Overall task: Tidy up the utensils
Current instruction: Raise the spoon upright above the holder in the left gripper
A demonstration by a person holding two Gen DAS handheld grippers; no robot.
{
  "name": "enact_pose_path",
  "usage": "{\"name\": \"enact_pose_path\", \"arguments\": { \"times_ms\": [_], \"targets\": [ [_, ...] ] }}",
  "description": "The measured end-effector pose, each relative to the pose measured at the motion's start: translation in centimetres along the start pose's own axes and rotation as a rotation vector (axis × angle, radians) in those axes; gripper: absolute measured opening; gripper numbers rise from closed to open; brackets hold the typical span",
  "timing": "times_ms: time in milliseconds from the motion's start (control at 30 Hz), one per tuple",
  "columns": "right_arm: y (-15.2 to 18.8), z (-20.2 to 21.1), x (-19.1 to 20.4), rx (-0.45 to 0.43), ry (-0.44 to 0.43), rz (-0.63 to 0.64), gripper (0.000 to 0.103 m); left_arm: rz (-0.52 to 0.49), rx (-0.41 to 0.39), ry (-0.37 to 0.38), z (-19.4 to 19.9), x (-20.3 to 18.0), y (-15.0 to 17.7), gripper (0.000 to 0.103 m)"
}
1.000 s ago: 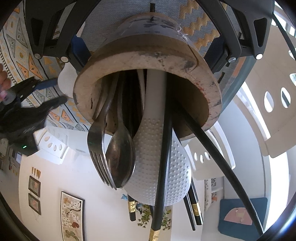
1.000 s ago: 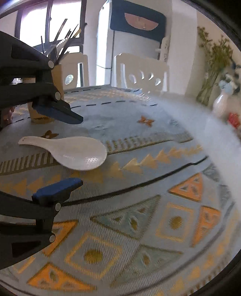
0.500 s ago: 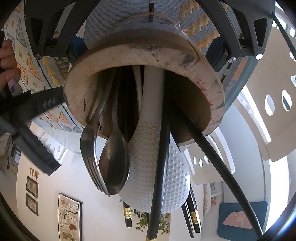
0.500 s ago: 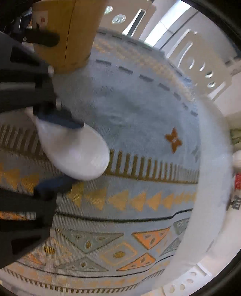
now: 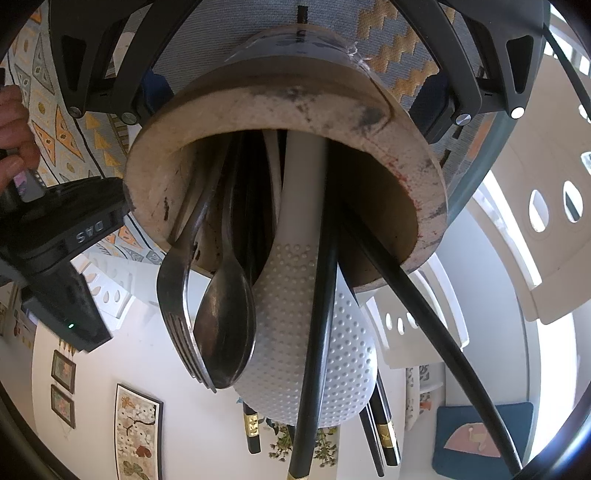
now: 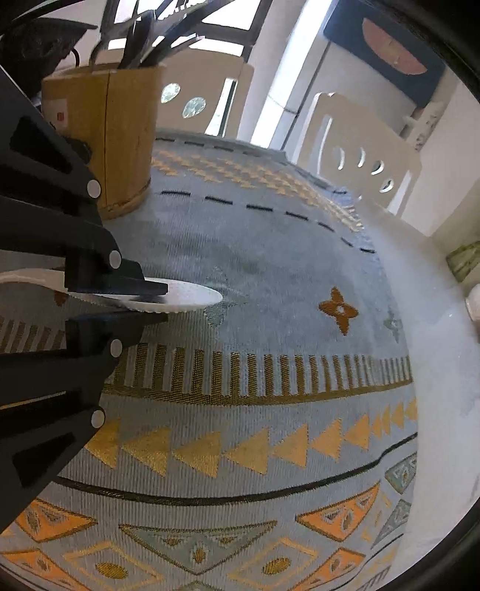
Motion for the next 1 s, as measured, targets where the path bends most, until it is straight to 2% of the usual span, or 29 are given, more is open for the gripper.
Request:
{"name": "enact_pose_path", "arguments": {
  "times_ms": [233, 433, 667, 867, 1000],
  "targets": [
    [1.1, 3.4, 1.9, -0.095, -0.095, 0.053, 0.006, -0.024, -0.008, -0.003, 0.0, -0.6, -0.1, 0.103],
    [1.4, 6.9, 4.1, -0.228, -0.103, 0.14, 0.006, -0.044, -0.018, -0.002, 0.2, -1.2, -0.2, 0.103],
    [1.3, 9.4, 5.1, -0.295, -0.127, 0.162, 0.005, -0.043, -0.023, -0.003, 0.2, -1.3, -0.3, 0.103],
    [0.8, 13.9, 7.3, -0.409, -0.17, 0.22, 0.005, -0.045, -0.034, -0.005, 0.5, -1.3, -0.2, 0.103],
    [-0.2, 17.4, 10.0, -0.49, -0.24, 0.271, 0.005, -0.042, -0.054, 0.0, 1.1, -1.3, -0.1, 0.103]
  ]
}}
Point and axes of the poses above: each gripper's, at about its wrist camera, not at the fingertips, and z roughly against the way its jaws point, x to its left, y to its underside, the point moved 2 cm from there along -z, roughly the way its jaws point, and after that the axes turned 2 degrees about y, right-handed, at the moved point
